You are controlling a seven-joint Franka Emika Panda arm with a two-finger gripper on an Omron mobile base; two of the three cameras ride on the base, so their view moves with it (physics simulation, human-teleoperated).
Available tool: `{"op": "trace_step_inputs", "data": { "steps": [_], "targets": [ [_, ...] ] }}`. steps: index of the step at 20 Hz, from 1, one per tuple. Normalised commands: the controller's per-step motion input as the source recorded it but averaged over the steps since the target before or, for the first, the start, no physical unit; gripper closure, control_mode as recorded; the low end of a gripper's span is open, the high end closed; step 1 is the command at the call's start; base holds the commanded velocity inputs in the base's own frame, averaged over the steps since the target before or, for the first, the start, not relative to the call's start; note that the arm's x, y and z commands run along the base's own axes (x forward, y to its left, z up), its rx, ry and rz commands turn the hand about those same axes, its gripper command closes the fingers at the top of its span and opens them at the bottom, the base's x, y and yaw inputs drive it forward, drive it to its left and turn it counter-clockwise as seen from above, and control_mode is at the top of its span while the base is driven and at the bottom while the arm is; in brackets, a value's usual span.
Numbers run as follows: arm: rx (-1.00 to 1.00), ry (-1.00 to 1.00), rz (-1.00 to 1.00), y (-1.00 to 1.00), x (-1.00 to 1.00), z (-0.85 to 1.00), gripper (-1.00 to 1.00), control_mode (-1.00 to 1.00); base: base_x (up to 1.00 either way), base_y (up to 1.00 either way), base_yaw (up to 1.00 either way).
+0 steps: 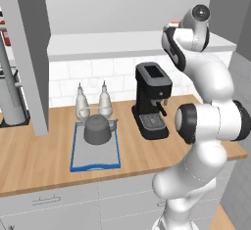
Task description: Pick the kettle from the counter and place it on the tray. Then pick the mug from the cabinet and place it on the tray. Then close the cabinet doors.
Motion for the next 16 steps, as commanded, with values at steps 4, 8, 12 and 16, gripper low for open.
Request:
{"op": "trace_step_inputs", "data": {
  "steps": [4,8,12,16],
  "targets": [
    [0.0,0.0,0.0,-0.02,0.12,-0.01,1.0,-1.0,0.0,0.0,0.0],
    [0.0,0.0,0.0,0.0,0.02,0.0,1.0,-1.0,0.0,0.0,0.0],
    [0.0,0.0,0.0,0.0,0.0,0.0,1.0,-1.0,0.0,0.0,0.0],
    [0.0,0.0,0.0,0.0,0.0,0.0,1.0,-1.0,0.0,0.0,0.0]
  ]
}}
